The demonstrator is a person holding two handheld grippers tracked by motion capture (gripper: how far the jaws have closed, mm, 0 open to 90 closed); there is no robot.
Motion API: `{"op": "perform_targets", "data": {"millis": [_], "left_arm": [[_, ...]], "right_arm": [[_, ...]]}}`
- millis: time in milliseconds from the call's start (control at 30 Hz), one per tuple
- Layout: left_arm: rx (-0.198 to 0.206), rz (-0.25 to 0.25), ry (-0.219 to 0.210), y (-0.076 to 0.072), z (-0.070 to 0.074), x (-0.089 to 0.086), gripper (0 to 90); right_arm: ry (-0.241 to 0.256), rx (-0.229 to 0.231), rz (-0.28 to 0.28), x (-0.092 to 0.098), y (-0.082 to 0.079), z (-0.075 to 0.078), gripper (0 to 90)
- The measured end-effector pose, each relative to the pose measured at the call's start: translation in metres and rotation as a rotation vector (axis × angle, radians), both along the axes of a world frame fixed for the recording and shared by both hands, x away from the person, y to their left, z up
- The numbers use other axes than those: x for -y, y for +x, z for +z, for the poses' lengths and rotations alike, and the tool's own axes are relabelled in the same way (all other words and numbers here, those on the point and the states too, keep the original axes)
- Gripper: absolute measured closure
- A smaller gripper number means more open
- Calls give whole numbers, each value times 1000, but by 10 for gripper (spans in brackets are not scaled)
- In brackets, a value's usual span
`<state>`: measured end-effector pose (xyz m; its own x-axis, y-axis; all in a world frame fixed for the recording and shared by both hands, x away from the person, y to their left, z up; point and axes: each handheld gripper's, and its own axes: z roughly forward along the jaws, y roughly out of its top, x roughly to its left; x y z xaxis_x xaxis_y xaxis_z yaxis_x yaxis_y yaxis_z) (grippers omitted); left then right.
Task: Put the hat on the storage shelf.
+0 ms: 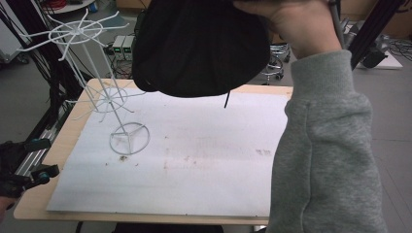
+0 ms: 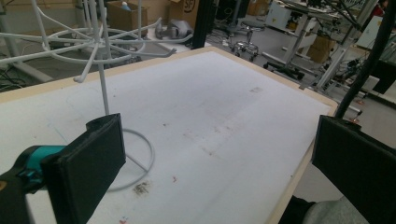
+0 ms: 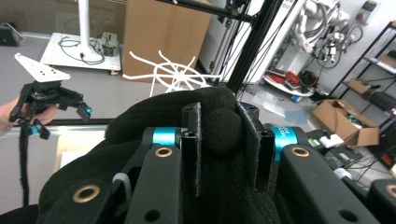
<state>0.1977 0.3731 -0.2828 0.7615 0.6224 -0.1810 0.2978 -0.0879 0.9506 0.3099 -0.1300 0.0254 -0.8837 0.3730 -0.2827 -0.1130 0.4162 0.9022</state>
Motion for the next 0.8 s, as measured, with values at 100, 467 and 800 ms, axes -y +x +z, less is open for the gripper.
{"op": "perform_targets", "data": {"millis": [100,467,800], "left_arm": [[-5,-27,-22,-1,1,-1,30],[-10,-10,-22,-1,-1,-5,31],[2,-28,-36,-5,4,-3,30]], "right_arm": [[-7,15,-1,-5,-1,8,725],[-8,43,20,-21,-4,52,724],[20,63,18,-42,9,55,725]]}}
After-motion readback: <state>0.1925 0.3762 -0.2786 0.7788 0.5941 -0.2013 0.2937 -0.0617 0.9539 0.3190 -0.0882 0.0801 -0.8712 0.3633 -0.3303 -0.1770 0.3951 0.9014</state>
